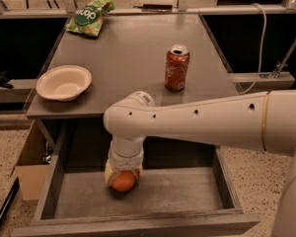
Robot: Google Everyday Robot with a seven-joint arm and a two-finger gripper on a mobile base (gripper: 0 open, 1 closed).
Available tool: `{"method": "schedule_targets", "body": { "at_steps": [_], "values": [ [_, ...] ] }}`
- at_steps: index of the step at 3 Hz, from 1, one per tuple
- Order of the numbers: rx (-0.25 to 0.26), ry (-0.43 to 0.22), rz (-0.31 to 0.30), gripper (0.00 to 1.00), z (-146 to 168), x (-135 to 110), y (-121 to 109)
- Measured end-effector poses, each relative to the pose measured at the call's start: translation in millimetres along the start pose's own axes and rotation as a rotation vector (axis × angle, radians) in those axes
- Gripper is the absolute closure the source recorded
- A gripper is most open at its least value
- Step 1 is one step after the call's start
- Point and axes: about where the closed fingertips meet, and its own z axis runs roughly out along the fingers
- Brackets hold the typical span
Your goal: Pick orange from top drawer and place on counter
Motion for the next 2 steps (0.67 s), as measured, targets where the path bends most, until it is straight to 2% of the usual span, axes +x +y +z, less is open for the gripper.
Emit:
{"method": "schedule_targets", "body": {
  "at_steps": [1, 2],
  "values": [
    [0.000, 0.000, 0.000, 0.85, 0.0, 0.0, 0.0],
    [0.000, 0.000, 0.000, 1.00, 0.0, 0.0, 0.0]
  ]
}}
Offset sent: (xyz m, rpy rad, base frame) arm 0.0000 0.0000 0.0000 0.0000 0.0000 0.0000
